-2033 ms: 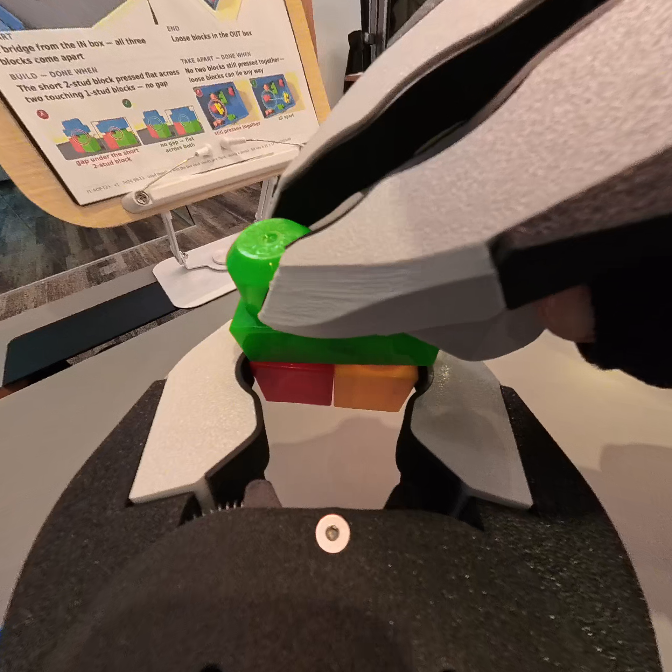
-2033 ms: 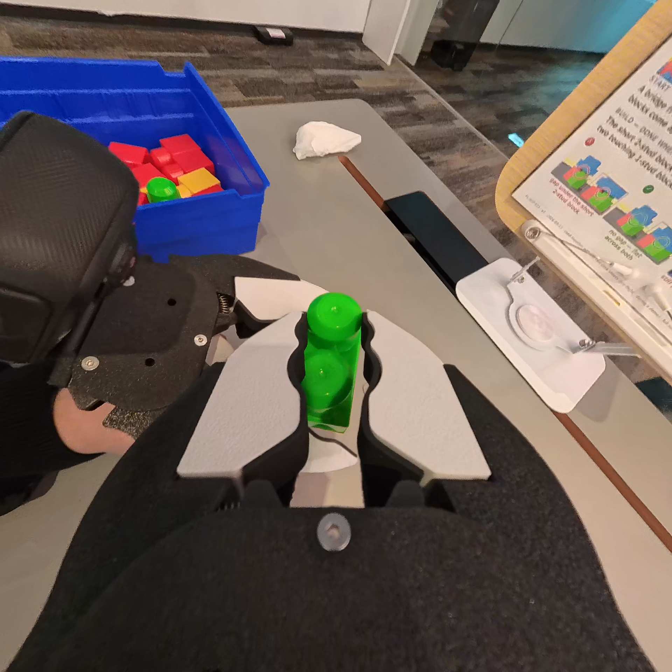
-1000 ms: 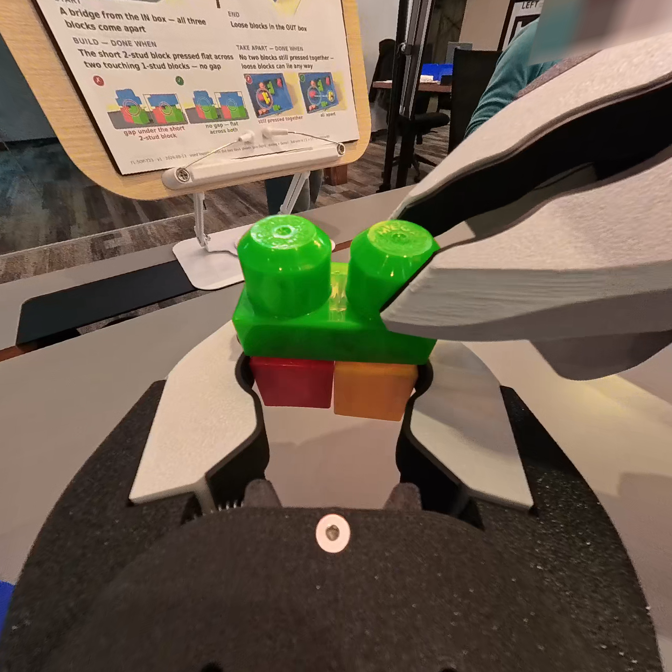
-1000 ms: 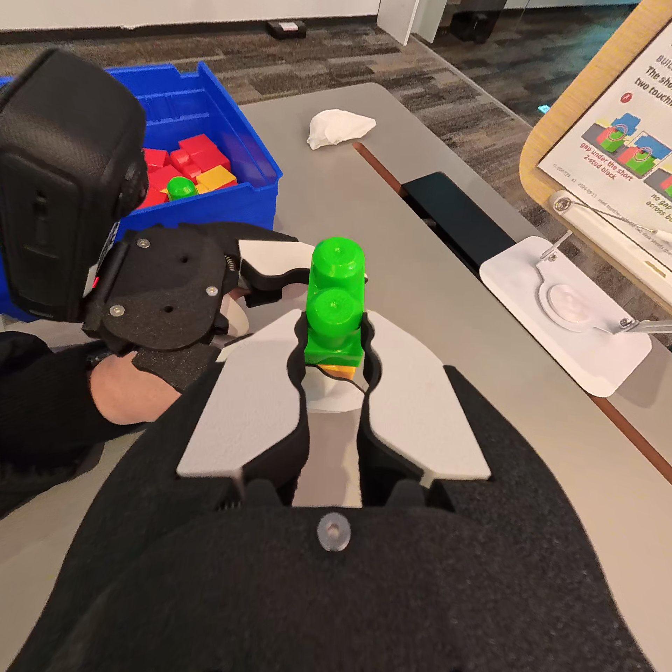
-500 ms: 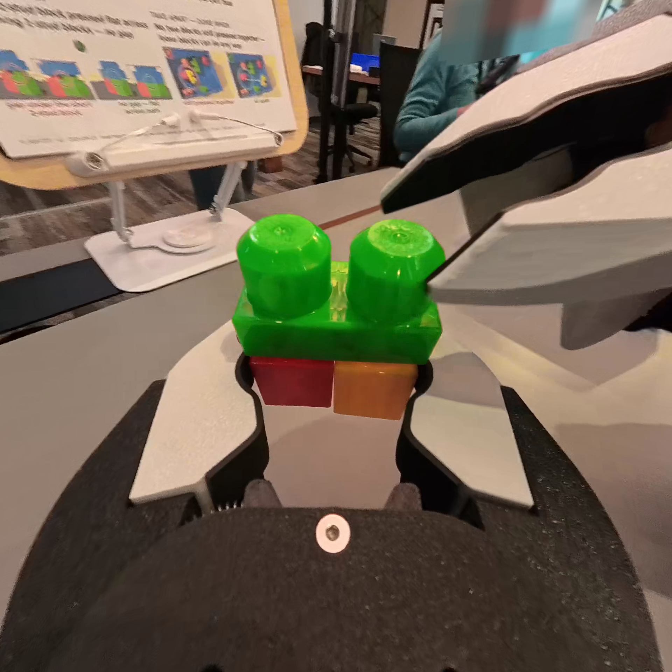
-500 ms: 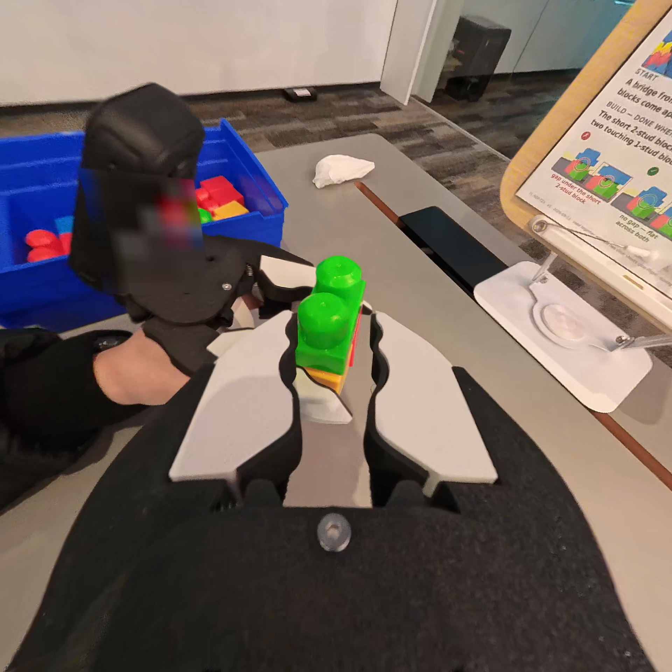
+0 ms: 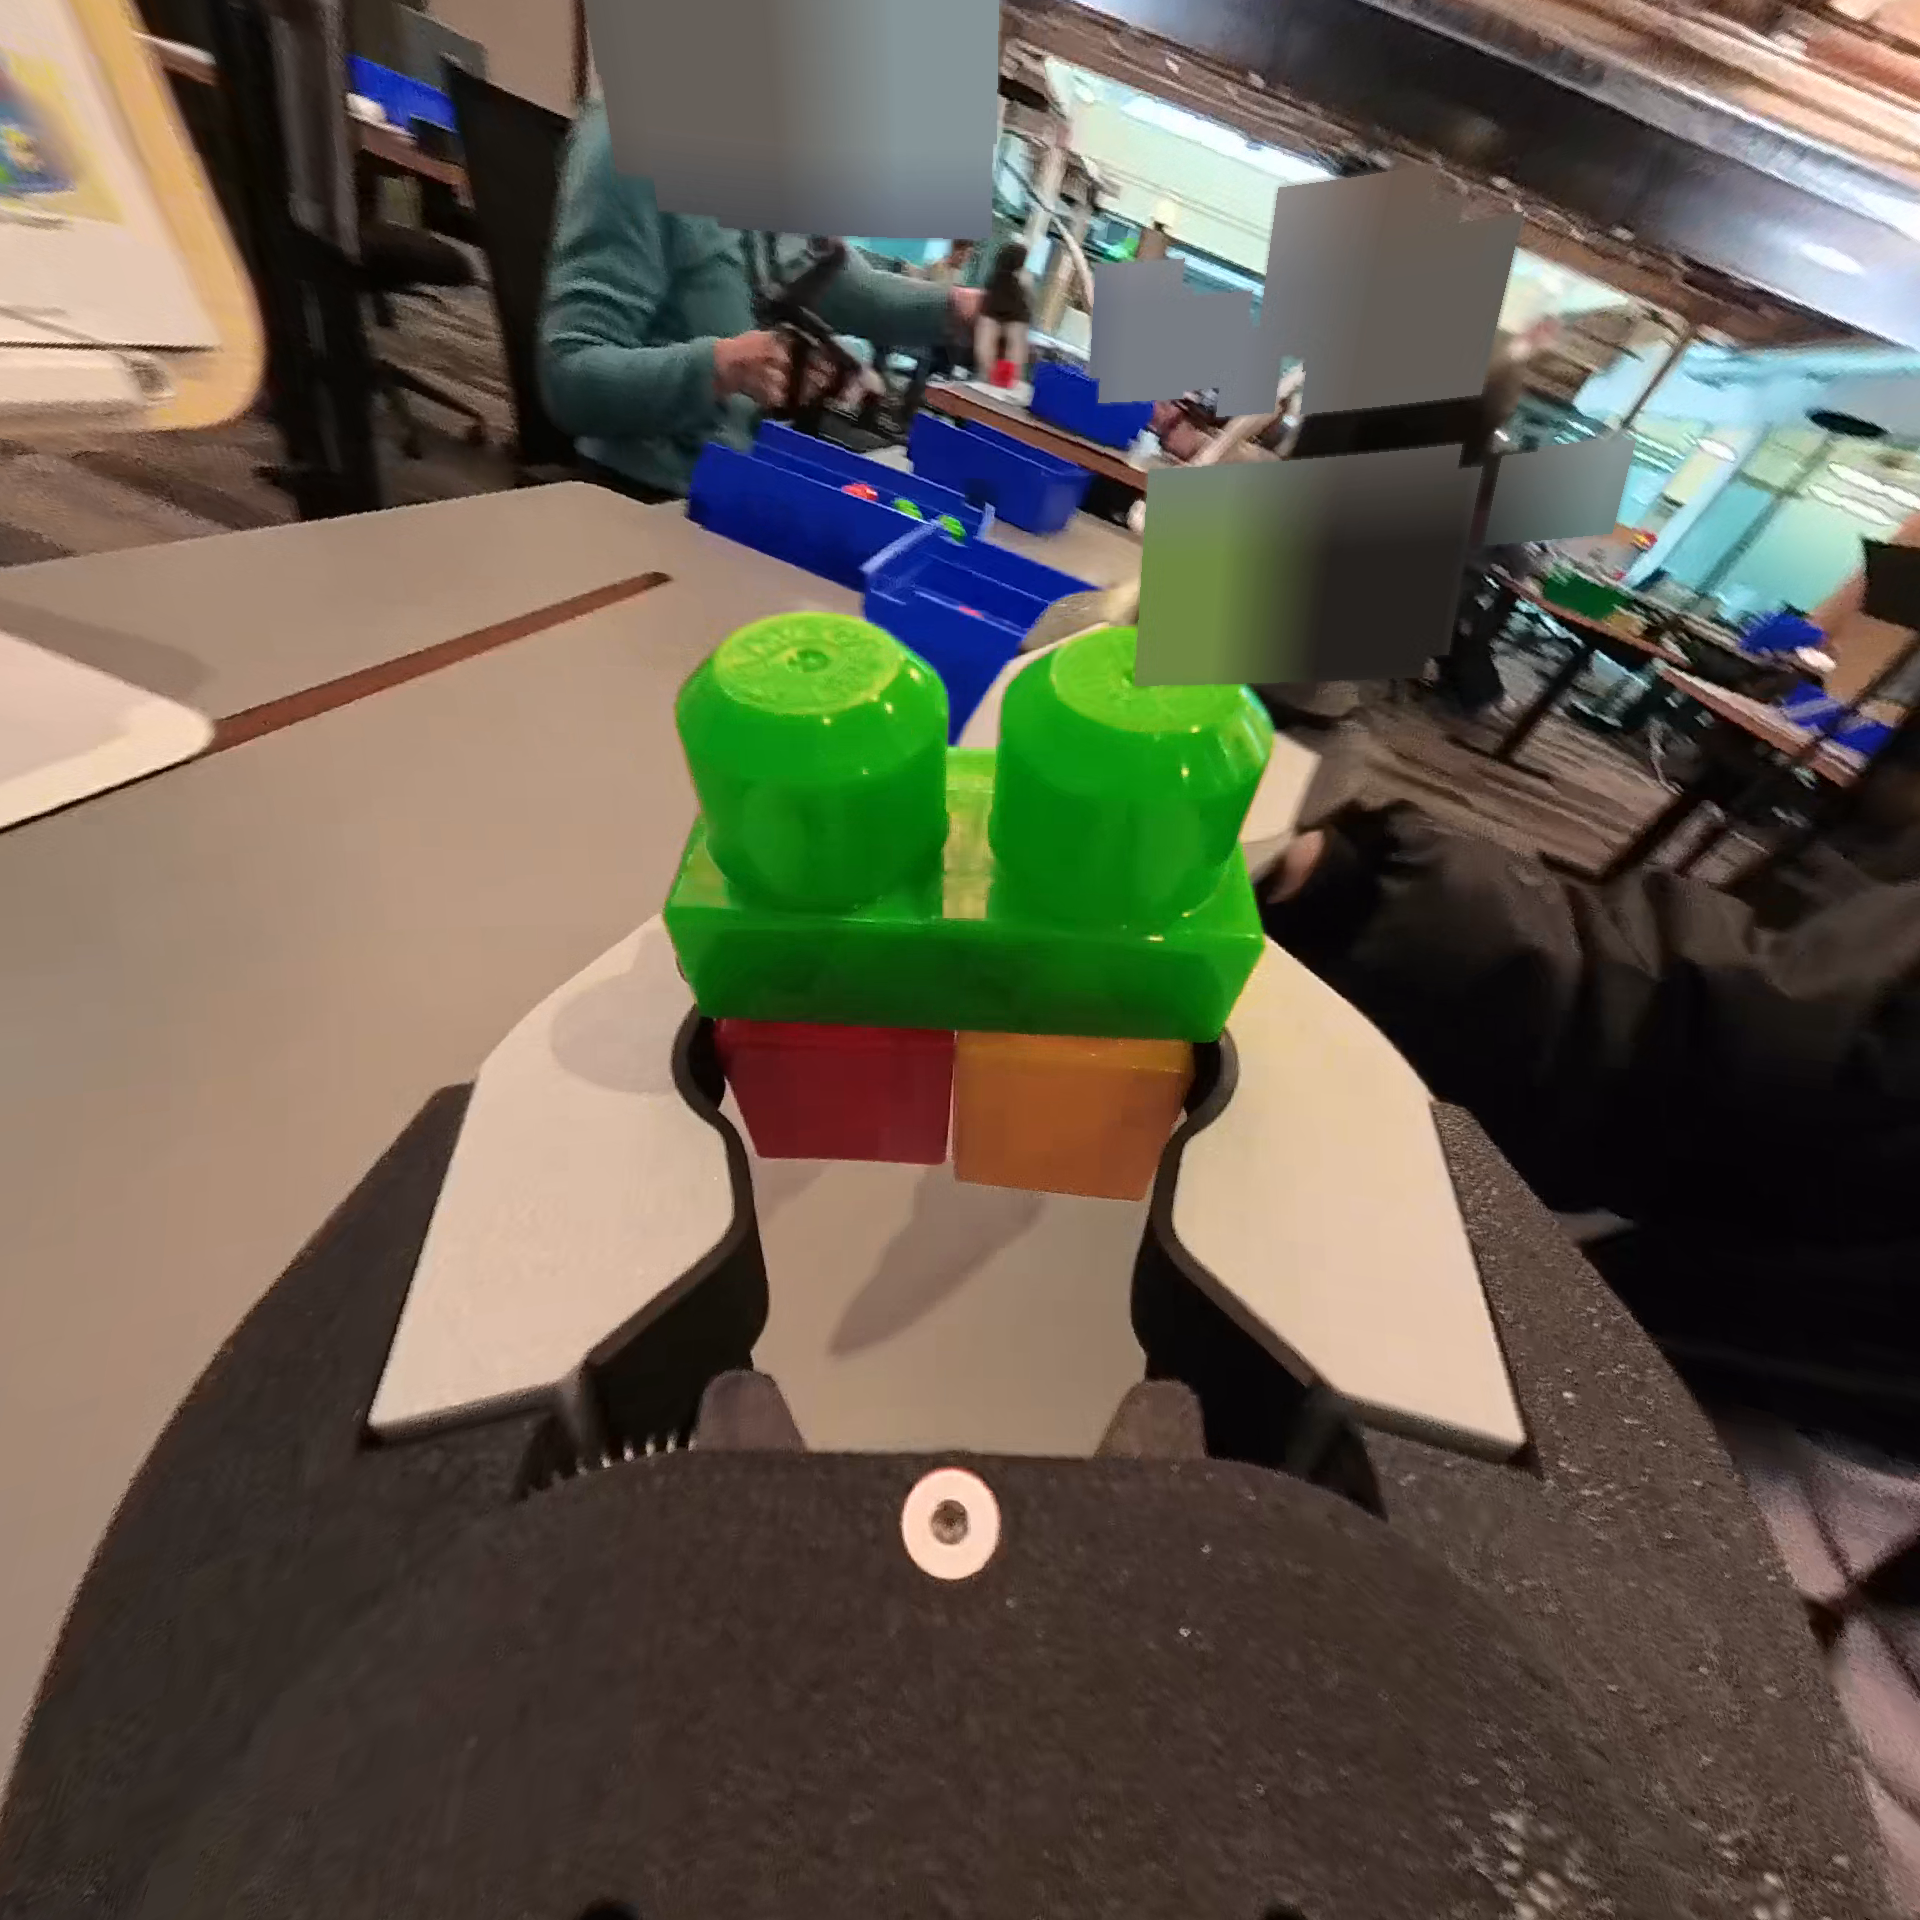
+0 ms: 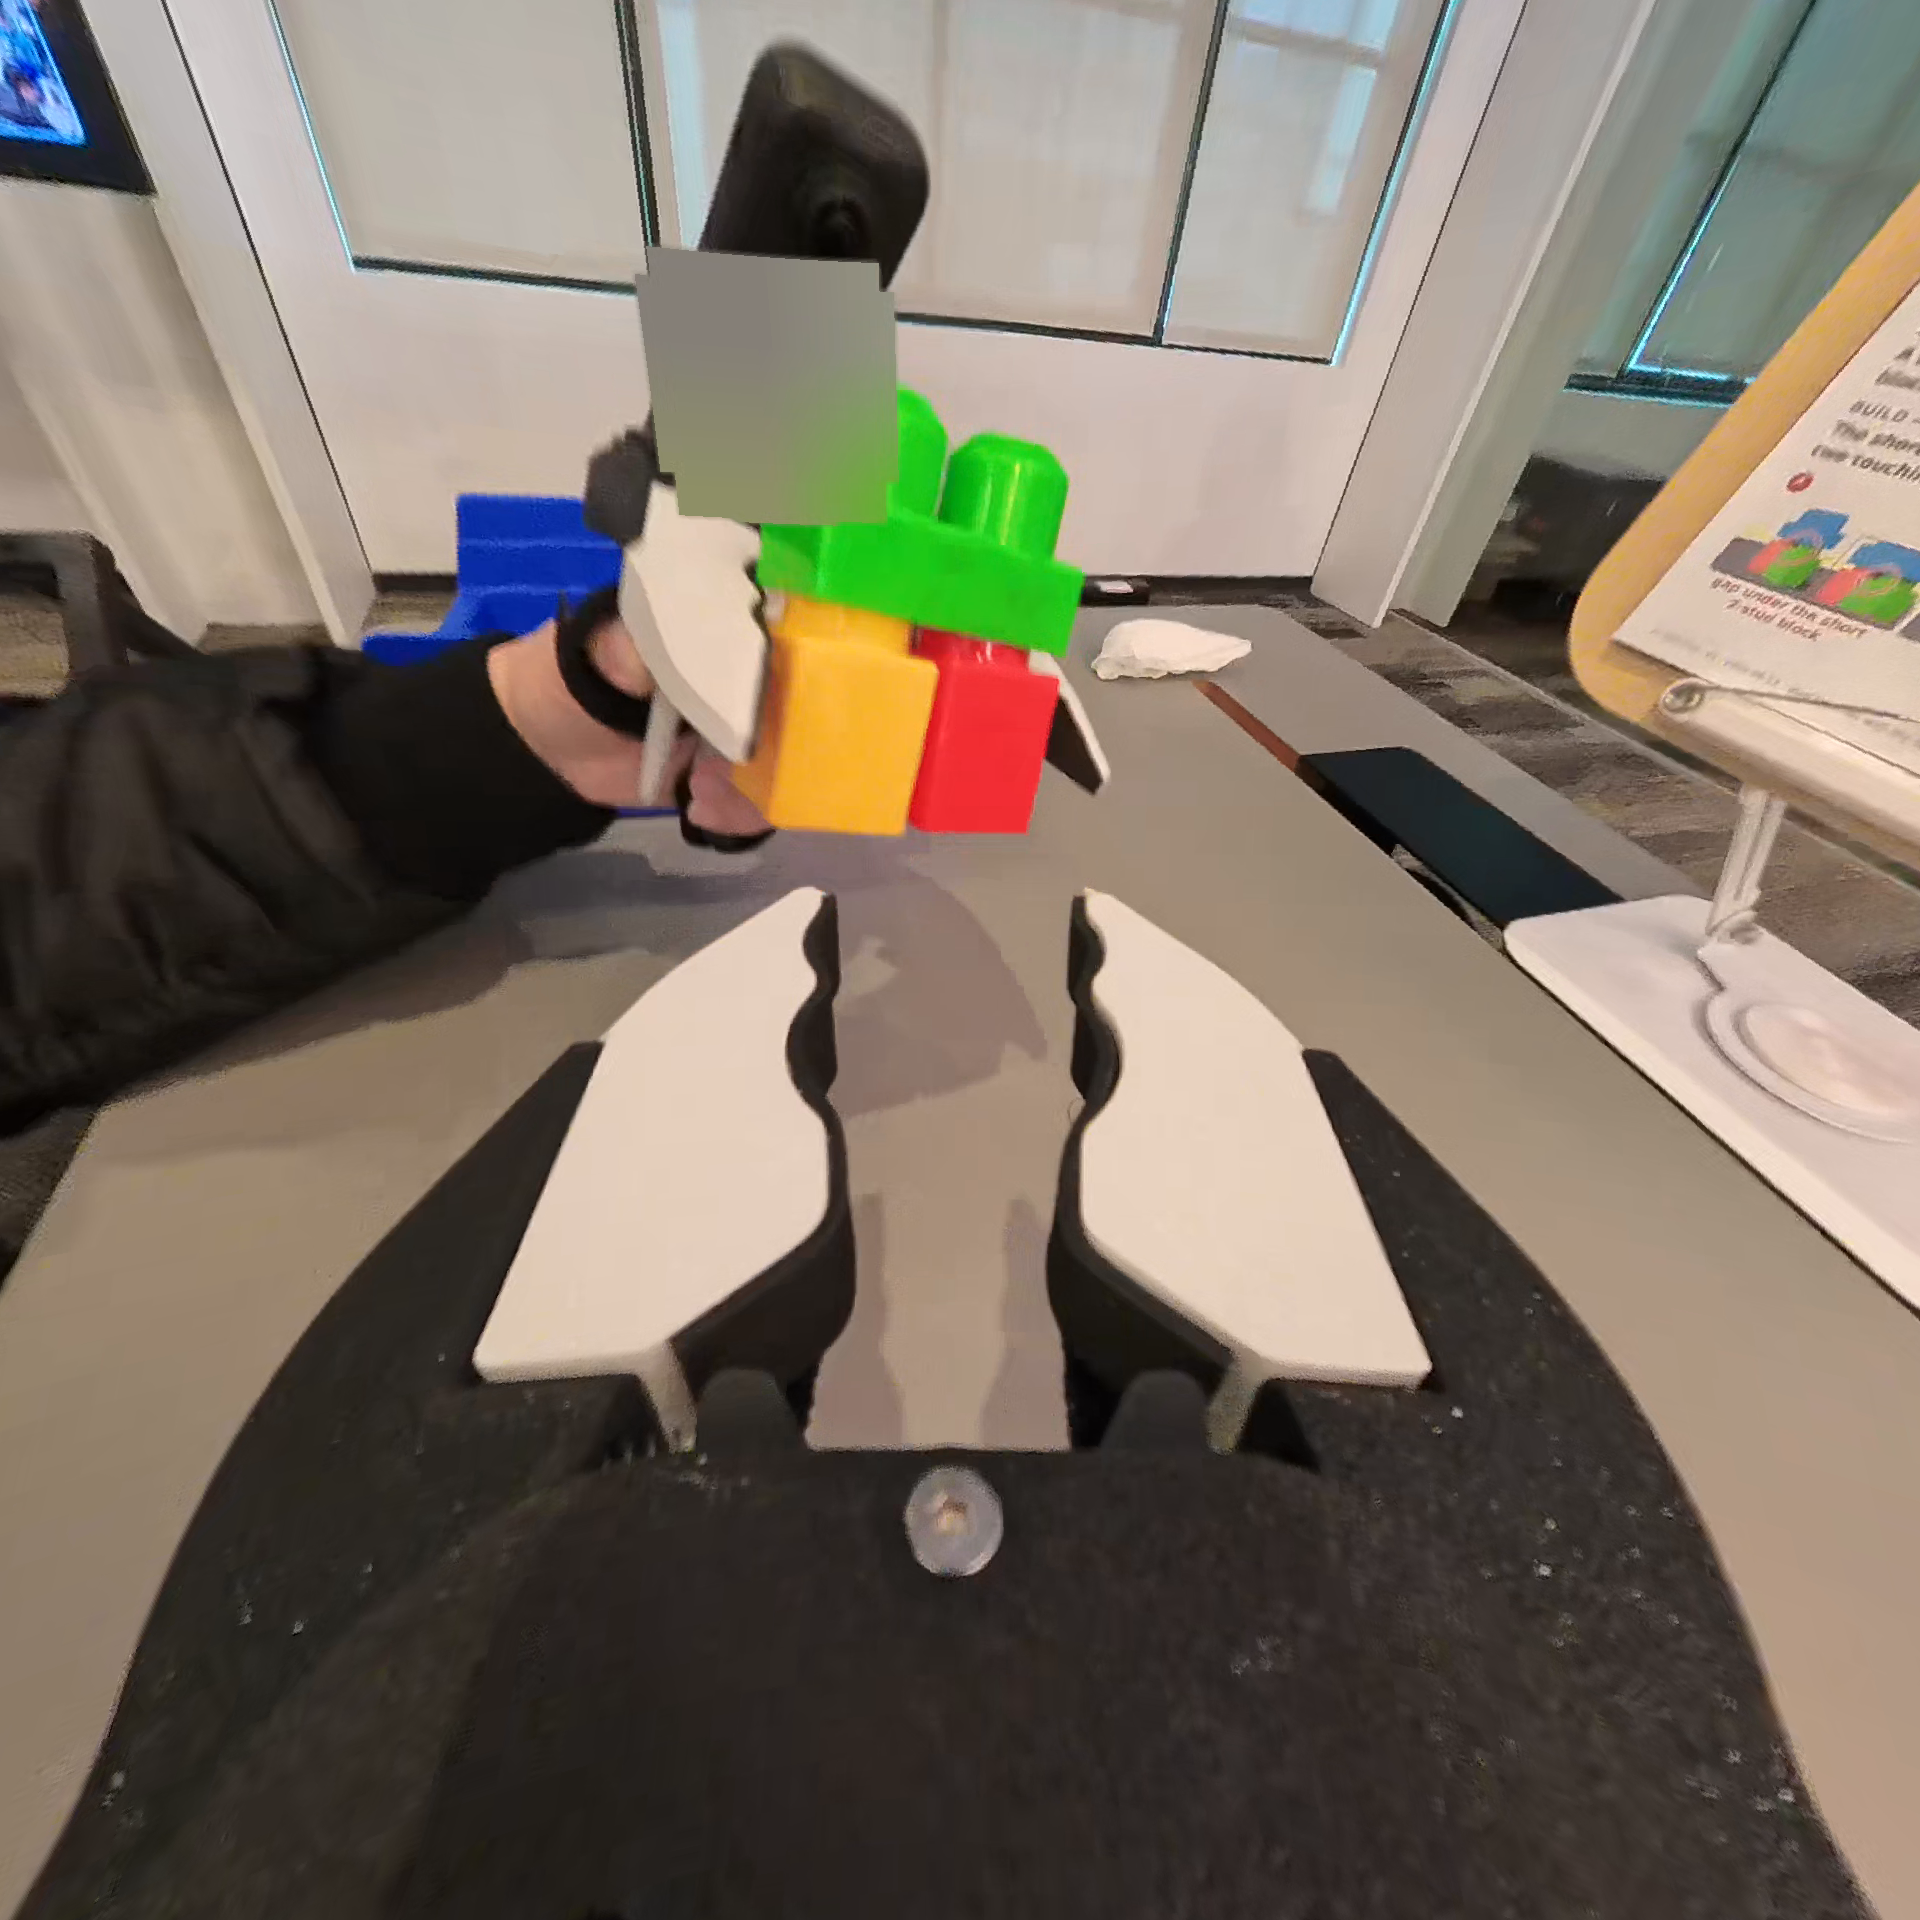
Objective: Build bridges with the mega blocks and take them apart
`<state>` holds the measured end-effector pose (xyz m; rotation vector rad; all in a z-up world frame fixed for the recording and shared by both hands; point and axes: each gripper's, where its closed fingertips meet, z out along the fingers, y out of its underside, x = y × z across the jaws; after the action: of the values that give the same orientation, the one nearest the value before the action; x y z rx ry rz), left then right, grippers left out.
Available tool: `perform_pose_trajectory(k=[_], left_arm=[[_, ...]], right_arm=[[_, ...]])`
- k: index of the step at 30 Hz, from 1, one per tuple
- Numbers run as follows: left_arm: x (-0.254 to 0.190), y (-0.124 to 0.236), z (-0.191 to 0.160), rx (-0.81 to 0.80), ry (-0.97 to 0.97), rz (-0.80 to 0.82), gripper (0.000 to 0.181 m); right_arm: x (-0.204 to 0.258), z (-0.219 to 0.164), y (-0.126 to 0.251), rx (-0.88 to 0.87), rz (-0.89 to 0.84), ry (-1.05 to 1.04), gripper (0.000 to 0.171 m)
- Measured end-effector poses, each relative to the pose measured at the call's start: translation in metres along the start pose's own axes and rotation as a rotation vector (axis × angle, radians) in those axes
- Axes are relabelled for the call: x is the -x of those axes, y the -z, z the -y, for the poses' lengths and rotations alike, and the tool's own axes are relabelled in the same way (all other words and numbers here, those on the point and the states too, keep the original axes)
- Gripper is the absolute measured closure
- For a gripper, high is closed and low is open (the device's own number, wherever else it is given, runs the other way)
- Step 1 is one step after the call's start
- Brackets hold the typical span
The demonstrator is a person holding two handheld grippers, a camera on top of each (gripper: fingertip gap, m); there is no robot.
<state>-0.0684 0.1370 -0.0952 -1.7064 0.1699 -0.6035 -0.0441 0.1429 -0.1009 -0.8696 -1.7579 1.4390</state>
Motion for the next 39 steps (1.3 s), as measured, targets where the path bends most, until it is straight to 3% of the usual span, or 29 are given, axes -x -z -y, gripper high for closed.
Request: perform_pose_trajectory(k=[9,14,19,22,25,27,34,39], left_arm=[[-0.048,0.003,0.042,0.016,0.057,-0.362,0.093],[-0.063,-0.006,0.046,0.027,0.008,-0.396,0.093],[-0.048,-0.022,0.029,0.060,-0.061,-0.206,0.093],[-0.050,-0.021,0.015,0.063,-0.038,-0.236,0.093],[-0.041,-0.014,0.003,0.070,-0.047,-0.214,0.093],[-0.034,-0.009,0.007,0.026,-0.083,-0.162,0.093],[-0.021,-0.005,0.011,-0.020,-0.236,0.024,0.093],[-0.004,-0.004,0.008,0.011,-0.300,0.183,0.093]], right_arm=[[0.005,-0.013,0.014,-0.134,0.082,-0.120,0.130],[0.004,-0.007,0.021,-0.174,0.103,-0.178,0.131],[-0.006,0.004,0.029,-0.228,0.110,-0.338,0.130],[0.002,0.022,0.040,-0.315,0.142,-0.254,0.127],[0.008,0.009,0.033,-0.152,0.112,-0.151,0.126],[0.011,0.002,0.023,-0.070,0.151,-0.262,0.120],[0.002,0.031,0.001,-0.166,0.297,-0.778,0.113],[-0.001,0.024,-0.004,-0.104,0.270,-0.861,0.106]])
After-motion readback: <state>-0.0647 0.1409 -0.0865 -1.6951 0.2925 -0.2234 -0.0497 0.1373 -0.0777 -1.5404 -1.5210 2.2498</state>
